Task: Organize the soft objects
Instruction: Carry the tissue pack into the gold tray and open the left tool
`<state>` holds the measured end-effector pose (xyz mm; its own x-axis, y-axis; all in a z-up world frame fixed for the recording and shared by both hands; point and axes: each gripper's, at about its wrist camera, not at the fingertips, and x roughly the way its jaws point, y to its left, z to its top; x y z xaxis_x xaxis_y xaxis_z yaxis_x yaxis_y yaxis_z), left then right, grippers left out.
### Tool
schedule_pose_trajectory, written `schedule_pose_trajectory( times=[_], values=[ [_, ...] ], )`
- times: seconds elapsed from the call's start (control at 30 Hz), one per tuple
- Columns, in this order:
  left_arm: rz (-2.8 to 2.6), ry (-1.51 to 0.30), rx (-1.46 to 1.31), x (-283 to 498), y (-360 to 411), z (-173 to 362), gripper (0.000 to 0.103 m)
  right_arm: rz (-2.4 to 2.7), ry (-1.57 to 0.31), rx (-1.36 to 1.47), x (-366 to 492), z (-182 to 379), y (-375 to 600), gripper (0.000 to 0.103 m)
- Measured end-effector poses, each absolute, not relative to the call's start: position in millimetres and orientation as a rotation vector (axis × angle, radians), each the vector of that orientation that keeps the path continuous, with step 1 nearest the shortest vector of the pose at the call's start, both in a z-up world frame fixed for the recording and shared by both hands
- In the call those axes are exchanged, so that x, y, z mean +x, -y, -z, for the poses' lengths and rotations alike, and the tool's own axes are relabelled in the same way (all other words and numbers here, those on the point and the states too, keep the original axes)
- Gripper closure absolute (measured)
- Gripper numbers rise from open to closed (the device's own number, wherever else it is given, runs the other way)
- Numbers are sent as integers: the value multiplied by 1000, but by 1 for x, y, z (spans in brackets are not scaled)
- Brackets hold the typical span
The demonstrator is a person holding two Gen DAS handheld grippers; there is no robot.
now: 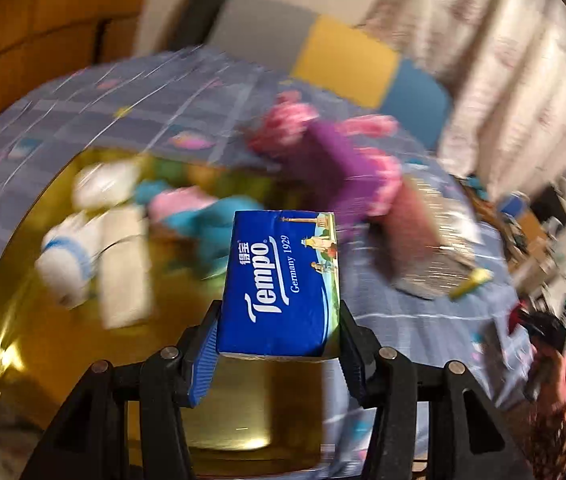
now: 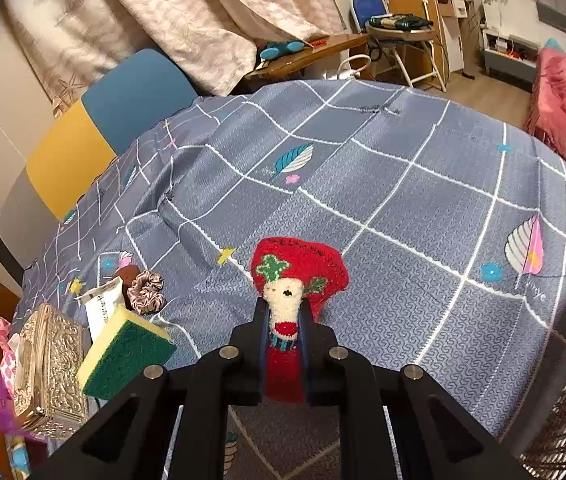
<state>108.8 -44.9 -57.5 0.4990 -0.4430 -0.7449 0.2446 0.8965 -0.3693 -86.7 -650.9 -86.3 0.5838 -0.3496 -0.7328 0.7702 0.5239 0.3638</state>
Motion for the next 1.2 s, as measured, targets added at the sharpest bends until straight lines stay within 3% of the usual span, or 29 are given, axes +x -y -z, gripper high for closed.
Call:
schedule_pose_trajectory(
  times=[0.57,0.7,1.2],
  values=[
    [247,-1171,-247,148,31,108,49,709,-618,727,-87,81,648,90],
    [243,-1117,-233,141,32,98,42,704,-602,710,-86,78,645,90],
    [379,-853,-195,96,15,45,42,523,-527,679,-79,50,581,90]
  ],
)
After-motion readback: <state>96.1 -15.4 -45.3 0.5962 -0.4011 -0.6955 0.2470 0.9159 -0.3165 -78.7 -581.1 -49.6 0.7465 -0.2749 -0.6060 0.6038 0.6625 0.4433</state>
